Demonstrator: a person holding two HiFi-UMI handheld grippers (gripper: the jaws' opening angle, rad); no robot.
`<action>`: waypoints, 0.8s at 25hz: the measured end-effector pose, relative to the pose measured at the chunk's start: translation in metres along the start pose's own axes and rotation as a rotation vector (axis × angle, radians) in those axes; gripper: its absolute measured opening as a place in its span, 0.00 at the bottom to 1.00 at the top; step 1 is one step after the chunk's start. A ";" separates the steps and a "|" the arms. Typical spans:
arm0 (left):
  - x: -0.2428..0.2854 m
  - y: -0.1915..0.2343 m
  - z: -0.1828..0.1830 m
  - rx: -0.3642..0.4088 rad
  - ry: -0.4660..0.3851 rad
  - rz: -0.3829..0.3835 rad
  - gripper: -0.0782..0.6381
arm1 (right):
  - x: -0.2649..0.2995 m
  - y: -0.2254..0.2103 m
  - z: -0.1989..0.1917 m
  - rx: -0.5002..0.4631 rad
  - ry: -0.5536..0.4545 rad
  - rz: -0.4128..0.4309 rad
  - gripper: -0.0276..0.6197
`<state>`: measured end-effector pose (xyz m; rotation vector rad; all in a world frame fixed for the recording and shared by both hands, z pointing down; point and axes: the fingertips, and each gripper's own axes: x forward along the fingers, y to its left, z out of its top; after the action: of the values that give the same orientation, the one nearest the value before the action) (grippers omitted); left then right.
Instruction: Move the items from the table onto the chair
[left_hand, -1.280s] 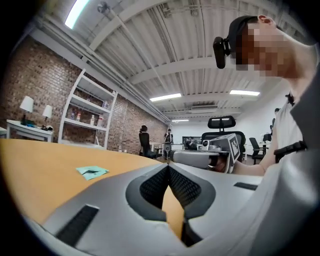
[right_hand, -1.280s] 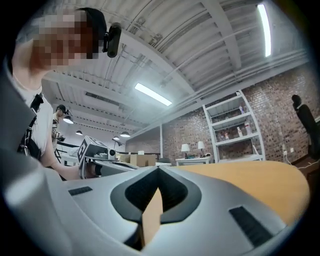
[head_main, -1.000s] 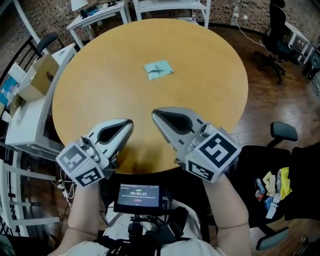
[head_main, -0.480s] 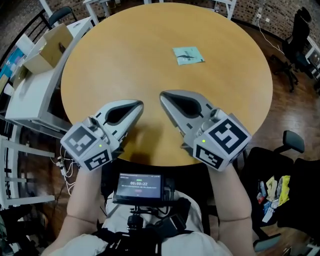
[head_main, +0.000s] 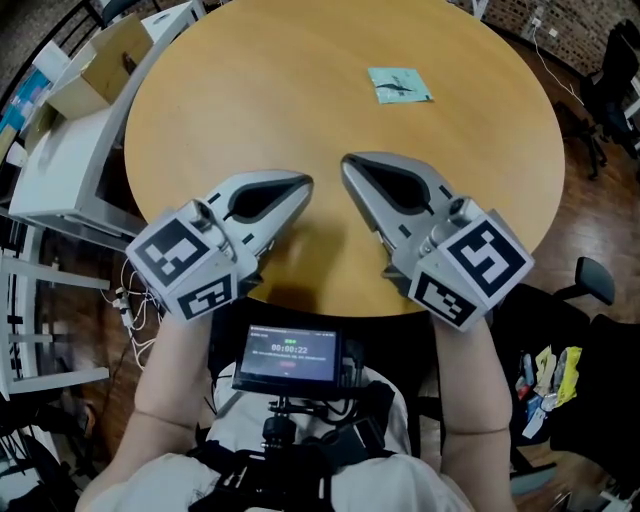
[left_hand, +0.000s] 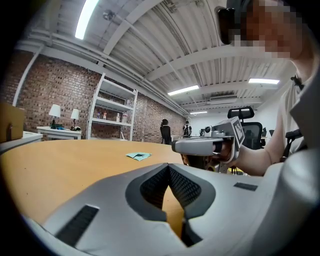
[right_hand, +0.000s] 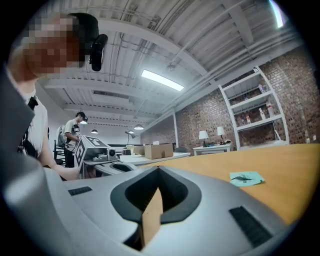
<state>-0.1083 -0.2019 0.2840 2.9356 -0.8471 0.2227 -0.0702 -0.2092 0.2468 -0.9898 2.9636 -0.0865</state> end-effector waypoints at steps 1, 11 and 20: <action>0.000 0.000 0.000 0.000 0.000 0.000 0.12 | 0.000 0.000 0.001 -0.002 0.000 0.002 0.04; 0.002 -0.003 -0.004 0.004 0.004 -0.008 0.12 | 0.001 -0.004 0.003 -0.018 -0.001 0.017 0.04; 0.009 -0.006 0.001 -0.018 0.022 -0.022 0.12 | 0.001 -0.015 -0.001 -0.085 0.058 0.022 0.07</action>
<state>-0.0976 -0.2013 0.2843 2.9184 -0.8093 0.2440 -0.0619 -0.2215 0.2482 -0.9798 3.0532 0.0114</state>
